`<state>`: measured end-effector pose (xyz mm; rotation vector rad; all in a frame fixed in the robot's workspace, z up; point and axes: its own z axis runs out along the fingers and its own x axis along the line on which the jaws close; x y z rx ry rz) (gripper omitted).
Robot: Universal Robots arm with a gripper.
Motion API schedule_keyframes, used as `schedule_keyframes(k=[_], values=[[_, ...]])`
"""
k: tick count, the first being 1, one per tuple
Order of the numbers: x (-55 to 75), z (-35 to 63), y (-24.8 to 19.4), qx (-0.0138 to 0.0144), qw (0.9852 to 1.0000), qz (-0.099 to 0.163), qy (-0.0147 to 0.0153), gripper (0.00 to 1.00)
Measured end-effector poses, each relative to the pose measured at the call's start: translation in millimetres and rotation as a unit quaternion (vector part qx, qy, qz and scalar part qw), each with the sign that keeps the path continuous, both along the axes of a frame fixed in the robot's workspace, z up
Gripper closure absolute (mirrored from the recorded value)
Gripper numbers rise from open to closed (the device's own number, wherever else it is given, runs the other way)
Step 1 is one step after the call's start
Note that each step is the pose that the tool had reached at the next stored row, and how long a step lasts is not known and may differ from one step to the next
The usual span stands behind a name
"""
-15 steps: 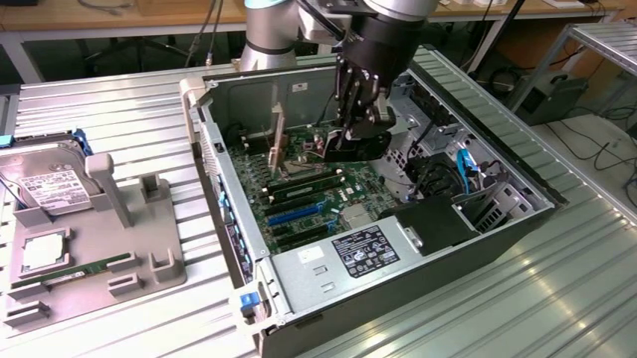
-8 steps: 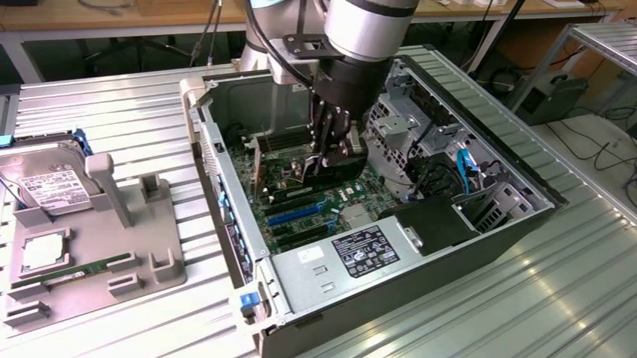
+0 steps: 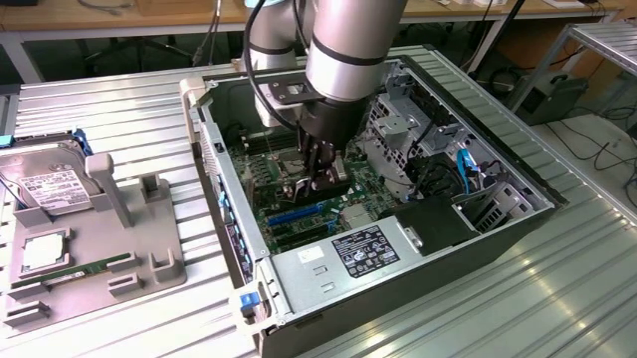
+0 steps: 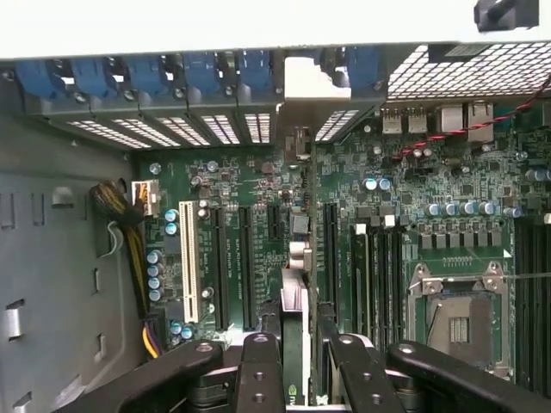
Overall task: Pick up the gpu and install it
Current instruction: 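Insert the gpu into the slot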
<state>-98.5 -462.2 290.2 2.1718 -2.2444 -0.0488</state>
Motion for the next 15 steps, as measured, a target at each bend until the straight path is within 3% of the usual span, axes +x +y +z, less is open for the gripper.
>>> schedule_keyframes(k=[15], values=[[-7.8,-10.3,0.7,-0.0001,1.0,0.006,-0.0005,0.74]])
